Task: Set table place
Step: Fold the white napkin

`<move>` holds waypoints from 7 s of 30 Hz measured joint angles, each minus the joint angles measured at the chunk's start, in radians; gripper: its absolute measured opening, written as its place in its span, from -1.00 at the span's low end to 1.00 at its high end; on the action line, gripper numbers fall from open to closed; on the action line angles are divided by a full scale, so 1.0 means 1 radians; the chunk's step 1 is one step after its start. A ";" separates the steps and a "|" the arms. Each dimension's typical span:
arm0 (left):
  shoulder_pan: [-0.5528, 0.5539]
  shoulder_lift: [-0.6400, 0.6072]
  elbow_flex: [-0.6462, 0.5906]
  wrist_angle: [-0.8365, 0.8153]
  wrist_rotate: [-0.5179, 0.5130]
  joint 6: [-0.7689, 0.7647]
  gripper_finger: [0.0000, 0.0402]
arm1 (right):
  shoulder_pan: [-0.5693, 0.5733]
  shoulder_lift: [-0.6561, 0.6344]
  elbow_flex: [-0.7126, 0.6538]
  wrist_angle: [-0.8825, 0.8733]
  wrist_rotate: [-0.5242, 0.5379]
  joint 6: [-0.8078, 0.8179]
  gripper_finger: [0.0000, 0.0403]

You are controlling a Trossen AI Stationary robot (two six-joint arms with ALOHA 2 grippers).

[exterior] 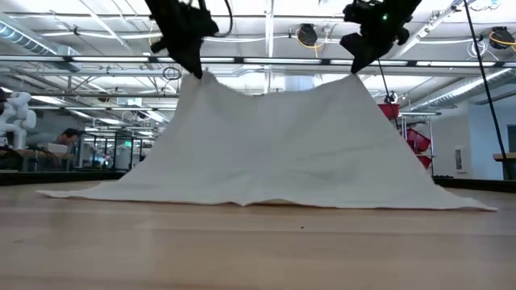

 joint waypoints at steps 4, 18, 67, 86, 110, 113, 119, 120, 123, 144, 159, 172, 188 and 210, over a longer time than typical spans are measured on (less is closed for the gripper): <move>0.073 0.056 0.000 0.032 0.071 0.021 -1.00 | 0.000 0.000 0.000 0.010 -0.117 0.008 -1.00; 0.220 0.086 0.000 0.201 0.284 0.028 -1.00 | 0.141 0.001 0.000 0.312 -0.646 0.012 -1.00; 0.419 0.518 -0.001 0.392 0.199 0.149 -0.93 | -0.364 0.211 -0.134 0.469 -0.491 -0.080 -1.00; 0.412 0.381 -0.001 0.153 0.182 0.262 -0.29 | -0.323 0.222 -0.135 0.614 -0.559 -0.081 -1.00; -0.285 -0.083 -0.448 0.774 0.250 0.111 -0.28 | -0.230 0.518 0.205 0.439 -0.621 -0.197 -1.00; -0.364 -0.014 -0.457 0.859 0.227 0.089 -0.28 | -0.241 0.515 0.224 0.353 -0.631 -0.233 -1.00; -0.467 0.205 -0.409 1.027 0.192 0.096 -0.28 | -0.251 0.508 0.231 0.186 -0.696 -0.382 -1.00; -0.475 0.242 -0.395 1.044 0.192 0.100 -0.28 | -0.251 0.508 0.231 0.155 -0.696 -0.408 -1.00; -0.492 0.343 -0.342 1.072 0.192 0.101 -0.28 | -0.251 0.508 0.231 0.087 -0.700 -0.454 -1.00; -0.506 0.917 0.241 1.068 0.244 0.122 -0.28 | -0.251 0.419 0.231 -0.140 -0.800 -0.509 -1.00; -0.499 1.049 0.321 1.061 0.218 0.100 -0.28 | -0.249 0.419 0.231 -0.163 -0.803 -0.499 -1.00; -0.512 1.052 0.322 1.032 0.165 0.095 -0.63 | -0.249 0.419 0.230 -0.161 -0.798 -0.480 -1.00; -0.567 0.937 0.317 1.017 0.137 0.123 -1.00 | -0.249 0.419 0.230 -0.170 -0.797 -0.468 -1.00; -0.681 0.815 0.307 0.734 0.079 0.000 -1.00 | -0.384 0.388 0.230 -0.224 -0.715 -0.465 -1.00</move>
